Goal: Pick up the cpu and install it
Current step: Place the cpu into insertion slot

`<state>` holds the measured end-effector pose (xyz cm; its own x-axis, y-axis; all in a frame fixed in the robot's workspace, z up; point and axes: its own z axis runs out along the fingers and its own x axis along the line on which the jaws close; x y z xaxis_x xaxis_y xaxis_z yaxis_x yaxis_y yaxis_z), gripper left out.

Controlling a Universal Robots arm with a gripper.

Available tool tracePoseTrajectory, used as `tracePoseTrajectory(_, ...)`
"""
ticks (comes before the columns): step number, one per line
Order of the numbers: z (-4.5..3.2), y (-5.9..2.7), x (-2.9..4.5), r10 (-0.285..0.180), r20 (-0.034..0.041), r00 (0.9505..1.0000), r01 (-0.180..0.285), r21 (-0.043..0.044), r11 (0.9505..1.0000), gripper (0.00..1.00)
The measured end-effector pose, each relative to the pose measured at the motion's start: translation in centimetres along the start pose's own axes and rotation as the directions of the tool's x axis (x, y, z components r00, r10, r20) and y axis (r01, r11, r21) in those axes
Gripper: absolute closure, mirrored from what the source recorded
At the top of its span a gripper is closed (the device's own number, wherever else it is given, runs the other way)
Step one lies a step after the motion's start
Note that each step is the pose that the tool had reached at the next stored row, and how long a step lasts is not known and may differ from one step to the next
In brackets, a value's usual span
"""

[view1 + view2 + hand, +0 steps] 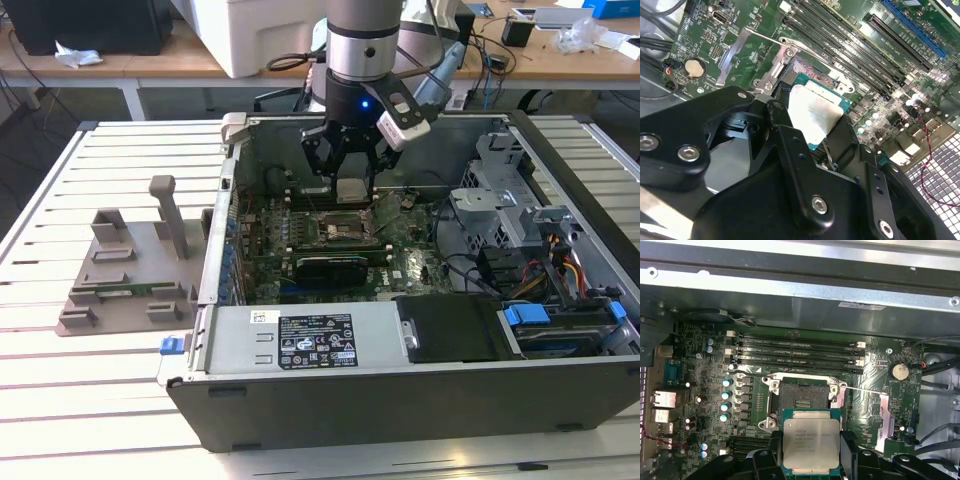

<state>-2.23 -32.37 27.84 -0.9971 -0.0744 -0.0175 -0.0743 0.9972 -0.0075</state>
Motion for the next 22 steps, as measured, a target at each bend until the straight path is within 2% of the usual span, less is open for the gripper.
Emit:
tracePoseTrajectory(2,0.0,0.0,0.0,0.008,-0.0001,1.0,-0.008,0.0002,1.0,0.45)
tracePoseTrajectory(4,0.0,0.0,-0.02,0.072,-0.0006,0.9974,-0.072,0.0026,0.9974,0.45)
tracePoseTrajectory(7,0.0,0.0,-0.01,0.145,-0.0009,0.9895,-0.145,0.0043,0.9895,0.45)
tracePoseTrajectory(10,0.01,0.0,-0.02,0.185,-0.0011,0.9827,-0.185,0.0054,0.9827,0.45)
tracePoseTrajectory(11,0.02,0.0,-0.02,0.208,-0.0012,0.9782,-0.208,0.0061,0.9781,0.45)
tracePoseTrajectory(12,0.05,0.0,-0.02,0.241,-0.0012,0.9704,-0.241,0.0072,0.9704,0.45)
tracePoseTrajectory(14,0.06,0.0,-0.02,0.268,-0.0011,0.9635,-0.268,0.0088,0.9635,0.45)
tracePoseTrajectory(15,0.08,0.0,-0.02,0.288,-0.001,0.9575,-0.288,0.0099,0.9575,0.45)
tracePoseTrajectory(19,0.09,0.0,-0.02,0.337,-0.0008,0.9415,-0.337,0.0119,0.9414,0.45)
tracePoseTrajectory(21,0.1,0.0,-0.02,0.366,-0.0005,0.9308,-0.366,0.0135,0.9307,0.45)
tracePoseTrajectory(22,0.09,0.0,-0.02,0.385,-0.0004,0.9231,-0.385,0.0144,0.923,0.45)
